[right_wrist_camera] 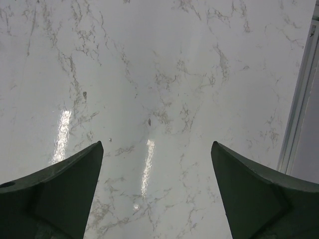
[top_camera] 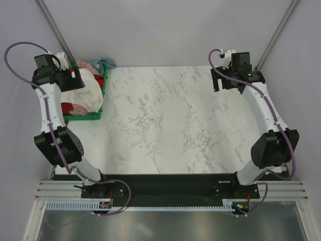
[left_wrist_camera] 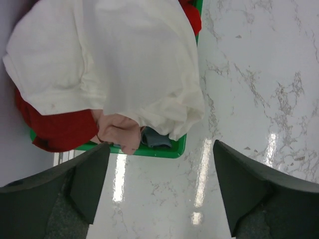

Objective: Fold and stack the t-shirts
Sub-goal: Grab the tshirt from the pile, then move the tshirt to the center of the board, then flatten the tshirt out

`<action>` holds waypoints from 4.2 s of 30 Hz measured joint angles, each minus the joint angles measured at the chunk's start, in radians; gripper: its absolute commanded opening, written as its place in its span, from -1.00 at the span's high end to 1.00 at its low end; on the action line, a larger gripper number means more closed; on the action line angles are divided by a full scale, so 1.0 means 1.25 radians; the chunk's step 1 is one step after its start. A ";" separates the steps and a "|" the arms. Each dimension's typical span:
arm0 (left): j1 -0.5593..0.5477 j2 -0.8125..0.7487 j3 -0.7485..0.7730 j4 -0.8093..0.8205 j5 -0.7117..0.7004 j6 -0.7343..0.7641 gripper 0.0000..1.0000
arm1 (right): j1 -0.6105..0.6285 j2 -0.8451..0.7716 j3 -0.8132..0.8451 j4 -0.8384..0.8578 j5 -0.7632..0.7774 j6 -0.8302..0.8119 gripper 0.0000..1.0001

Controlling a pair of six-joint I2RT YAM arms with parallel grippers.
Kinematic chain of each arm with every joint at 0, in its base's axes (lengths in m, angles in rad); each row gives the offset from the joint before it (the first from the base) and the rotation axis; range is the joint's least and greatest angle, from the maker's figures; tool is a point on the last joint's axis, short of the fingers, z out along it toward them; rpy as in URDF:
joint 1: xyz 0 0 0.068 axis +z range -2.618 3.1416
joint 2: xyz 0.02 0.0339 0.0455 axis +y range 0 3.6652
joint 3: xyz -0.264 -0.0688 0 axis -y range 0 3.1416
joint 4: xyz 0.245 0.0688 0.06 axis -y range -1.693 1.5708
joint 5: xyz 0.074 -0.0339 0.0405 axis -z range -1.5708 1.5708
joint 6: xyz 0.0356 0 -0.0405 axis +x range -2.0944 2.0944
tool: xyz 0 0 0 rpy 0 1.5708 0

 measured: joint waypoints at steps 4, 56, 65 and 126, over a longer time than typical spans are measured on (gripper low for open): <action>0.012 0.080 0.103 -0.014 0.004 0.010 -0.46 | 0.000 0.006 0.000 -0.001 0.001 -0.026 -0.96; -0.222 -0.084 0.425 -0.028 0.542 0.048 0.89 | 0.000 -0.023 0.072 0.089 -0.112 -0.158 -0.80; -0.455 -0.088 0.090 -0.024 0.592 0.038 0.95 | 0.003 -0.182 -0.011 0.113 -0.192 -0.195 -0.82; -0.142 -0.432 -0.540 0.009 0.087 -0.086 0.06 | 0.608 0.316 -0.012 0.053 -0.143 -0.531 -0.04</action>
